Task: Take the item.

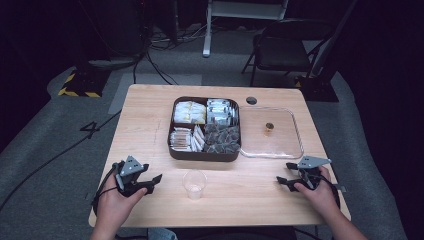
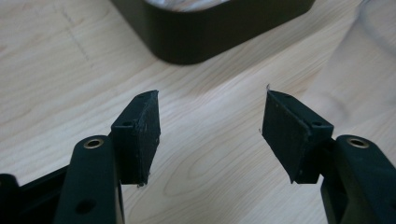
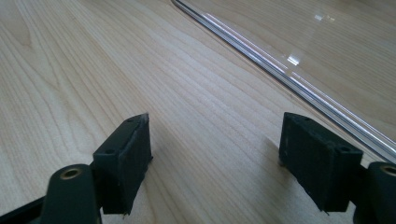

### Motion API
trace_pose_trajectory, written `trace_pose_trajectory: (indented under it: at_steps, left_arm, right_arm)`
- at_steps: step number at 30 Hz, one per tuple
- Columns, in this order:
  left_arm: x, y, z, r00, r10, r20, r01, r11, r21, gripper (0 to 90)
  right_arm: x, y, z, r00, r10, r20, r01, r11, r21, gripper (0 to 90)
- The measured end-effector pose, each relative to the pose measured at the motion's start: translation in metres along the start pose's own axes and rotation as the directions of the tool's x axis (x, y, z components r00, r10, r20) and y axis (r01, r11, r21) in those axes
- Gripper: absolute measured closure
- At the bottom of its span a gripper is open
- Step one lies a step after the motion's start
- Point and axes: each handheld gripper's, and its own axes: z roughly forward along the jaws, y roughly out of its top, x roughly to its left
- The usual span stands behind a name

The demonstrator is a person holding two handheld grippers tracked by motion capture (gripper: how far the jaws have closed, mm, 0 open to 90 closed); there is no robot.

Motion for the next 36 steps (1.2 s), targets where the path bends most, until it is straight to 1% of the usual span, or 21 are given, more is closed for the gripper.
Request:
trace_pose_trajectory:
  at_steps: [4, 5, 8, 12, 15, 19, 21, 22, 25, 27, 29, 30, 32, 36]
  left_arm:
    - [-0.002, 0.015, -0.007, 0.9999, 0.010, 0.006, -0.010, 0.9999, -0.013, 37.7]
    - [-0.001, 0.018, -0.009, 0.9998, 0.012, 0.013, -0.012, 0.9998, -0.015, 37.8]
    - [0.000, 0.028, -0.012, 0.9991, 0.026, 0.032, -0.026, 0.9996, -0.002, 37.5]
    - [0.002, 0.043, -0.018, 0.9984, 0.044, 0.035, -0.044, 0.9990, -0.003, 37.6]
    - [0.003, 0.054, -0.018, 0.9977, 0.059, 0.033, -0.059, 0.9982, -0.012, 37.5]
    - [0.006, 0.066, -0.014, 0.9983, 0.053, 0.023, -0.052, 0.9985, -0.016, 37.3]
    - [0.007, 0.072, -0.012, 0.9979, 0.064, 0.014, -0.064, 0.9978, -0.021, 36.2]
    - [0.007, 0.076, -0.010, 0.9980, 0.062, 0.016, -0.061, 0.9977, -0.031, 35.6]
    - [0.010, 0.086, -0.006, 0.9963, 0.085, 0.012, -0.084, 0.9947, -0.059, 34.1]
    - [0.012, 0.093, -0.001, 0.9959, 0.085, 0.031, -0.083, 0.9947, -0.060, 35.1]
    - [0.017, 0.100, 0.004, 0.9959, 0.080, 0.043, -0.076, 0.9942, -0.076, 37.8]
    - [0.019, 0.103, 0.007, 0.9955, 0.084, 0.044, -0.080, 0.9936, -0.080, 39.5]
    - [0.023, 0.110, 0.012, 0.9950, 0.087, 0.049, -0.082, 0.9922, -0.094, 40.0]
    - [0.030, 0.122, 0.025, 0.9938, 0.067, 0.089, -0.055, 0.9903, -0.127, 41.4]
  right_arm:
    - [0.000, 0.000, 0.000, 1.0000, 0.000, 0.001, 0.000, 1.000, 0.000, 25.5]
    - [0.000, 0.000, 0.000, 1.0000, 0.000, 0.001, 0.000, 1.000, 0.000, 25.5]
    - [0.000, 0.000, 0.000, 1.0000, 0.000, 0.001, 0.000, 1.000, 0.000, 25.5]
    - [0.000, 0.001, 0.002, 1.0000, 0.004, 0.003, -0.004, 1.000, -0.001, 25.5]
    - [0.000, 0.002, 0.002, 1.0000, 0.003, 0.006, -0.003, 1.000, -0.001, 25.6]
    - [0.000, 0.002, 0.002, 1.0000, 0.003, 0.006, -0.003, 1.000, -0.001, 25.5]
    - [0.000, 0.002, 0.003, 1.0000, 0.007, 0.007, -0.007, 1.000, 0.001, 25.5]
    - [0.000, 0.003, 0.003, 0.9999, 0.009, 0.008, -0.009, 1.000, 0.000, 25.5]
    - [0.000, 0.003, 0.003, 0.9999, 0.010, 0.009, -0.010, 1.000, 0.000, 25.5]
    - [0.000, 0.003, 0.003, 0.9999, 0.010, 0.009, -0.010, 1.000, 0.000, 25.5]
    - [0.000, 0.003, 0.004, 0.9999, 0.010, 0.009, -0.010, 1.000, 0.000, 25.5]
    - [0.000, 0.003, 0.004, 0.9999, 0.010, 0.009, -0.010, 1.000, 0.000, 25.5]
    - [0.000, 0.003, 0.004, 0.9999, 0.009, 0.011, -0.009, 1.000, 0.000, 25.5]
    - [0.000, 0.003, 0.004, 0.9999, 0.009, 0.011, -0.009, 1.000, 0.001, 25.5]
